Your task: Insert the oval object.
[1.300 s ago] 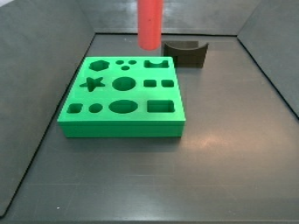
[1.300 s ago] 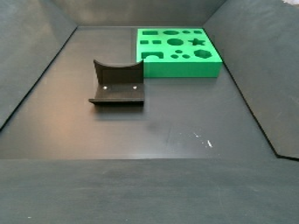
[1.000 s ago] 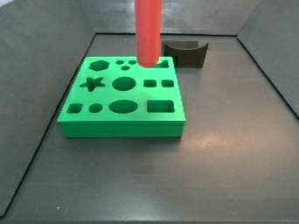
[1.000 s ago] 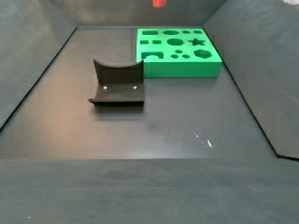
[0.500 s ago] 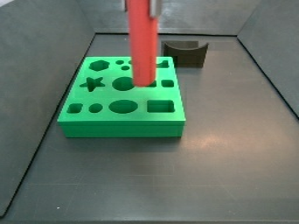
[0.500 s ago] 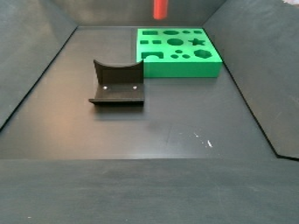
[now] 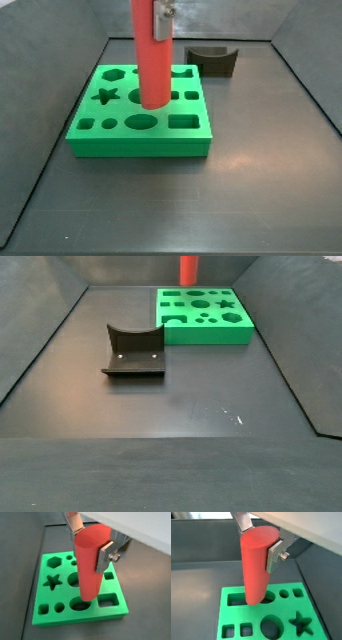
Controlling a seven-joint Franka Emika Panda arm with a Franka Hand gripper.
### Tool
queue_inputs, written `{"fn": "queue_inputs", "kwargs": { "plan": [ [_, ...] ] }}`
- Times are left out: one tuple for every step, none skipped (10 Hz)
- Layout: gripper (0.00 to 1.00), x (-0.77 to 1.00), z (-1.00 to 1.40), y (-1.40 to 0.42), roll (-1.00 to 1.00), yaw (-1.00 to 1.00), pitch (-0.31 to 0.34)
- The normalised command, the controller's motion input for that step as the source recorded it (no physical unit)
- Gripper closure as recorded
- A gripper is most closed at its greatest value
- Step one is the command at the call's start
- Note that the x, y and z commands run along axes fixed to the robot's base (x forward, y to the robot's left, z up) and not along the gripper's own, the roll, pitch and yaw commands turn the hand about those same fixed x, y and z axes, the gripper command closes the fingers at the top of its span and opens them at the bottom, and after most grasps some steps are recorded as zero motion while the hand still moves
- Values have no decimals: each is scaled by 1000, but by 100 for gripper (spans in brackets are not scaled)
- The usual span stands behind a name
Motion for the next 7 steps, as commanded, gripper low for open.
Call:
{"fn": "queue_inputs", "kwargs": {
  "plan": [
    [100, 0, -200, -43, 0, -980, 0],
    [100, 0, -166, -146, 0, -897, 9],
    [100, 0, -151, -177, 0, -891, 4],
    [100, 0, -151, -171, 0, -943, 0],
    [100, 0, -151, -149, 0, -974, 0],
    [100, -57, -211, -71, 0, -926, 0],
    [100, -197, -214, 0, 0, -837, 0]
  ]
}}
